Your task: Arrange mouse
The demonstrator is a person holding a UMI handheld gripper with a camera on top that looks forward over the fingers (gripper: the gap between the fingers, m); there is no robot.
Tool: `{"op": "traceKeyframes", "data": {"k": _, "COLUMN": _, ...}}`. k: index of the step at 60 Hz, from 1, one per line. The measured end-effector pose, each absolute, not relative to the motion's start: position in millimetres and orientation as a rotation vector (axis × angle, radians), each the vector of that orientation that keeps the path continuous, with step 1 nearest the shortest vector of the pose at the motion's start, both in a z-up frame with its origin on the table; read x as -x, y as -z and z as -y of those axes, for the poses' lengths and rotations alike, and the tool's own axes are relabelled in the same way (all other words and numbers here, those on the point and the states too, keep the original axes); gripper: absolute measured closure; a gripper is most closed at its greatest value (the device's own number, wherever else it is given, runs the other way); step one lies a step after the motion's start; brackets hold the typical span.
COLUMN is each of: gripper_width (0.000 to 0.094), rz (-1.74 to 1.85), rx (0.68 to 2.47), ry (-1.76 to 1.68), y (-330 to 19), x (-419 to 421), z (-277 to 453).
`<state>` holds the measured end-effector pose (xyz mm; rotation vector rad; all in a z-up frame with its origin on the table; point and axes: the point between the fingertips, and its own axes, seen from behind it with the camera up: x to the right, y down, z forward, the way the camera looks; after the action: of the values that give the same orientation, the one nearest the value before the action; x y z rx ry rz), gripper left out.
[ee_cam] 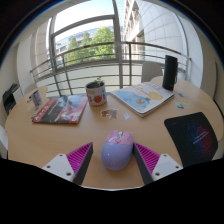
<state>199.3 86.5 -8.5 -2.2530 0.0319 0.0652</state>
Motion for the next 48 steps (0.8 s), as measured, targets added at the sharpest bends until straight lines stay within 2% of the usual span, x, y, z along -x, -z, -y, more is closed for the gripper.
{"op": "traceKeyframes", "data": {"k": 4, "gripper_width": 0.0186, "rz": -0.014, "rx": 2.255, "ry": -0.01, "y": 11, "x": -197, "z": -96}}
{"op": "traceKeyframes", "data": {"k": 9, "gripper_width": 0.0367, "rz": 0.03, "rx": 2.245, "ry": 0.041, "y": 13, "x": -193, "z": -108}}
{"op": "traceKeyframes", "data": {"k": 14, "gripper_width": 0.0393, "rz": 0.038, "rx": 2.253, "ry": 0.033, "y": 13, "x": -190, "z": -109}}
{"op": "traceKeyframes", "data": {"k": 21, "gripper_width": 0.0495, "rz": 0.099, "rx": 2.247, "ry": 0.037, "y": 12, "x": -187, "z": -110}}
{"op": "traceKeyframes", "data": {"k": 28, "gripper_width": 0.0519, "rz": 0.115, "rx": 2.249, "ry": -0.01, "y": -2, "x": -184, "z": -102}}
{"op": "traceKeyframes", "data": {"k": 34, "gripper_width": 0.0519, "rz": 0.138, "rx": 2.141, "ry": -0.039, "y": -64, "x": -183, "z": -89}}
{"op": "traceKeyframes", "data": {"k": 40, "gripper_width": 0.0518, "rz": 0.109, "rx": 2.011, "ry": -0.072, "y": -158, "x": -198, "z": -71}}
{"op": "traceKeyframes", "data": {"k": 44, "gripper_width": 0.0518, "rz": 0.088, "rx": 1.918, "ry": -0.077, "y": -219, "x": -228, "z": -67}}
{"op": "traceKeyframes", "data": {"k": 48, "gripper_width": 0.0521, "rz": 0.067, "rx": 1.851, "ry": -0.053, "y": -259, "x": -266, "z": -61}}
